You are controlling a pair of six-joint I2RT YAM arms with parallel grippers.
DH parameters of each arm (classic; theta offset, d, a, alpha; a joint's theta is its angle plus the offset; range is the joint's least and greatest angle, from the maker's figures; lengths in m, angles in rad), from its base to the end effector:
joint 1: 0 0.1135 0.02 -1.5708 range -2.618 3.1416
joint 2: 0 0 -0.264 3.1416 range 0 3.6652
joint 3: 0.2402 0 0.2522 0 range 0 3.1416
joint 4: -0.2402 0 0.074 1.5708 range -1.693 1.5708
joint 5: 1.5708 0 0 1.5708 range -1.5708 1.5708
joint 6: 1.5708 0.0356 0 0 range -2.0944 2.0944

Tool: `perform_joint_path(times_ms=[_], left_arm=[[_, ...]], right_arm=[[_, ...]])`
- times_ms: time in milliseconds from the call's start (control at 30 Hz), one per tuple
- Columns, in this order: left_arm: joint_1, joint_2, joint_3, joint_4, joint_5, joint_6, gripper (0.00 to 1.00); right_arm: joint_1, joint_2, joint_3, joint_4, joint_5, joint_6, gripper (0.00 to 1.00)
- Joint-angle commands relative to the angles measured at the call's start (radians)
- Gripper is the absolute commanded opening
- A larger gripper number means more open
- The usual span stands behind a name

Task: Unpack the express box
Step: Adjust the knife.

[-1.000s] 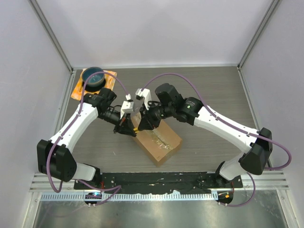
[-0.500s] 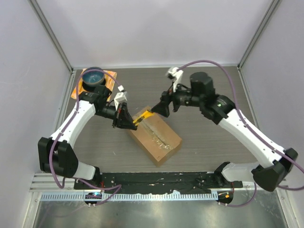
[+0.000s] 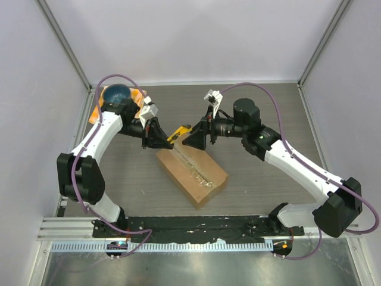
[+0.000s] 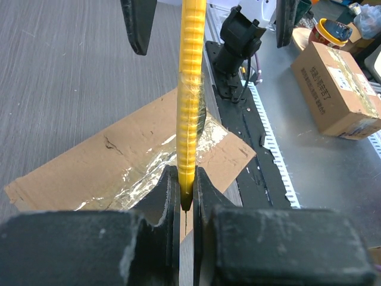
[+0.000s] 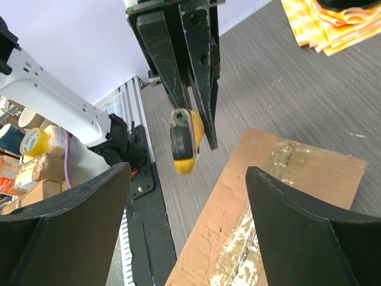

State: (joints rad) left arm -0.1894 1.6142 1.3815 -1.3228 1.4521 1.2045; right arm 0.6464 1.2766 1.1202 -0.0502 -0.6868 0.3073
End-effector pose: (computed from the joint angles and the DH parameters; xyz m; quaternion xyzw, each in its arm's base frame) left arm 0.2731 -0.0883 0.3009 0.4839 0.5701 -0.5774 0.3277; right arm 0.2212 0.1952 0.3664 -0.3325 0.6846 0.5047 0.4074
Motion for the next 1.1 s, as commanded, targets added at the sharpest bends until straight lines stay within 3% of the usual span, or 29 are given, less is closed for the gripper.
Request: perform_joint_path(times_ms=[0,233,367,533,833,933,967,1000,1067], left_arm=[[0.004,-0.046,0.025,-0.34,0.202,0.032,0.0],[0.004,-0.051,0.028,-0.339,0.214,0.0,0.0],[0.004,-0.051,0.027,-0.34,0.212,-0.002,0.0],[0.004,-0.071,0.008,-0.34,0.212,-0.006,0.0],[0.002,-0.096,-0.002,-0.34,0.212,-0.034,0.0],[0.002,-0.1,-0.002,-0.34,0.211,-0.04,0.0],[0.002,-0.1,-0.002,-0.34,0.211,-0.04,0.0],[0.004,-0.1,0.002,-0.34,0.208,-0.045,0.01],[0.005,-0.099,0.01,-0.34,0.195,-0.059,0.27]], right_arm=[[0.033,0.012,0.024,0.151,0.009,0.032,0.84],[0.127,0.072,0.073,0.15,0.154,-0.065,0.81],[0.179,0.119,0.101,0.136,0.231,-0.097,0.75],[0.183,0.125,0.07,0.245,0.27,-0.077,0.64],[0.182,0.139,0.055,0.311,0.227,-0.039,0.31],[0.185,0.145,0.05,0.32,0.21,-0.03,0.17],[0.183,0.147,0.049,0.317,0.207,-0.031,0.07],[0.185,0.145,0.049,0.313,0.205,-0.03,0.01],[0.185,0.142,0.041,0.29,0.205,-0.036,0.01]])
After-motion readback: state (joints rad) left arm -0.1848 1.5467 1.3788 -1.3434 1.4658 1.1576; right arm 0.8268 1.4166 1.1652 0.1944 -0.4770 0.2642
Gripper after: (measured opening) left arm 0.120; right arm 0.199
